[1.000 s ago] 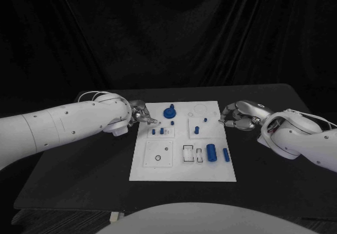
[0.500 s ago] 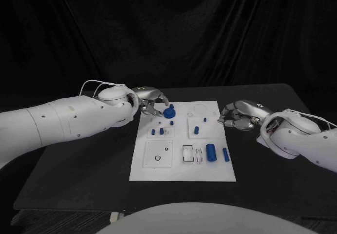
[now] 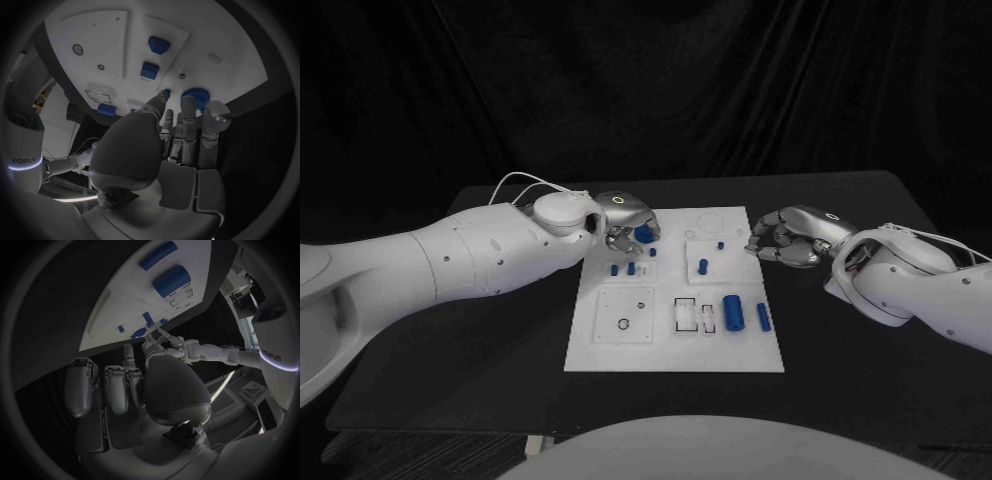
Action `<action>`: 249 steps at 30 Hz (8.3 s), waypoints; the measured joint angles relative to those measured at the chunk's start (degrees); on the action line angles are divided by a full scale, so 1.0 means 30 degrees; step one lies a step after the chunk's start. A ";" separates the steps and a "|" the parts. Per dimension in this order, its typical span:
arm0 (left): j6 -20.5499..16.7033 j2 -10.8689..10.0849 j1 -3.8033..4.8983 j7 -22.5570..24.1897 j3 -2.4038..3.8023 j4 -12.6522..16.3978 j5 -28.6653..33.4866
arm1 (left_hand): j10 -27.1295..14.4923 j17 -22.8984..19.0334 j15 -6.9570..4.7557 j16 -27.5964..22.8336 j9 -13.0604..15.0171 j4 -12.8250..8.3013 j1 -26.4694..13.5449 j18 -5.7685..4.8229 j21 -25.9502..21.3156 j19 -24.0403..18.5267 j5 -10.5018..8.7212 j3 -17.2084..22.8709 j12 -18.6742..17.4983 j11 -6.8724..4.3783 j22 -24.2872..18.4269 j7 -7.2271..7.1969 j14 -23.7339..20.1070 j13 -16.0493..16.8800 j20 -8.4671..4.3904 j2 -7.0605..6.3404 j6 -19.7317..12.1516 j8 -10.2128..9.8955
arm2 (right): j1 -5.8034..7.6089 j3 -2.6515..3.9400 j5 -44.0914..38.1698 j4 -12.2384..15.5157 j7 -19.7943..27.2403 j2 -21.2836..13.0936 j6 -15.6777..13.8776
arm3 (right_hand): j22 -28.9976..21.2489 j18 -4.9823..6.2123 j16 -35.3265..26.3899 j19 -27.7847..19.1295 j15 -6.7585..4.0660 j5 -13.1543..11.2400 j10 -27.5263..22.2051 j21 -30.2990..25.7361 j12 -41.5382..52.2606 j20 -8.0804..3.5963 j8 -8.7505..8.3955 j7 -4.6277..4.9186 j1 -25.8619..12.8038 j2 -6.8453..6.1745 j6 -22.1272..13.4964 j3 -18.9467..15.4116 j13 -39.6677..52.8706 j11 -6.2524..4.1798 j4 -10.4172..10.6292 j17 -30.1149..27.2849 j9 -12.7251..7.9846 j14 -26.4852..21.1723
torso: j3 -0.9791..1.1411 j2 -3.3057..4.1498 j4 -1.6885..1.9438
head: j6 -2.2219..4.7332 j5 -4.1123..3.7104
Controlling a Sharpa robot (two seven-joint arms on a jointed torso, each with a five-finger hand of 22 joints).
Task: Assemble the parts on the task board
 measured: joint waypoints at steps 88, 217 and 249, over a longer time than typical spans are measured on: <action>-0.2790 0.0787 -0.1017 0.1015 0.0008 -0.1436 -0.0866 | 1.0015 -0.0247 0.0134 0.3537 -0.1486 -0.1054 0.0416 -0.0625 0.2619 0.2046 0.0022 0.3104 -0.2392 0.0699 0.0003 0.1247 0.2257 -0.2322 -0.0337 0.0160 0.5787 0.1150 | -0.0193 -0.0001 0.0271 -0.0089 -0.0004 0.0015 0.0176 | 0.0008 -0.0001 -0.0093 0.0000 0.0000 0.0290 0.0000 -0.0148 -0.0001 0.0000 0.0000 -0.0067 0.0505 0.0053 0.0205 0.0316 0.0004 0.0000 -0.0317 0.0000 -0.0064 0.0000 | 0.0009 -0.0029 0.0000 | 0.0000 -0.0070; -0.3502 -0.3729 -0.0659 -0.0676 0.0017 0.0639 -0.0824 | 0.8117 -0.3391 0.0284 0.1535 -0.3255 0.1017 -0.1010 -0.0594 -0.0957 0.0527 -0.1105 0.2527 -0.5855 0.0553 -0.0005 -0.0718 0.0192 -0.3156 -0.0136 -0.1566 0.0948 -0.0080 | 0.0735 -0.0017 0.0407 -0.0146 0.0131 -0.0158 0.0244 | 0.0006 0.0474 -0.1390 -0.0559 0.0000 0.0363 0.0000 -0.2441 -0.0035 0.0135 -0.0093 0.0000 0.1213 -0.0357 0.0549 0.0731 0.0001 0.0000 -0.0733 -0.0066 -0.0395 0.0000 | -0.0013 -0.0033 0.0000 | 0.0000 0.0439; 0.2964 -0.7734 -0.0821 0.9723 0.0000 0.4931 2.7170 | -1.0066 -1.3012 0.2810 -1.8631 -0.6621 0.4107 -0.4109 0.0738 -1.8387 -2.3925 0.1407 -0.6264 -0.6318 0.0726 -2.0034 0.1438 -2.0768 -0.4553 0.2148 0.1893 -1.0444 -0.0878 | 0.3861 0.0013 -0.5983 -0.3419 0.0900 0.4124 0.6087 | 0.0000 0.1496 -0.3921 -0.1908 0.0201 -0.8003 -1.3207 -0.8169 -2.4241 0.0204 -0.6664 0.0071 0.2340 -0.4362 0.2249 0.6337 -2.1413 0.0786 -0.1659 -0.3799 -0.3264 -0.0201 | -0.0227 -0.0046 0.0170 | 0.0000 0.0643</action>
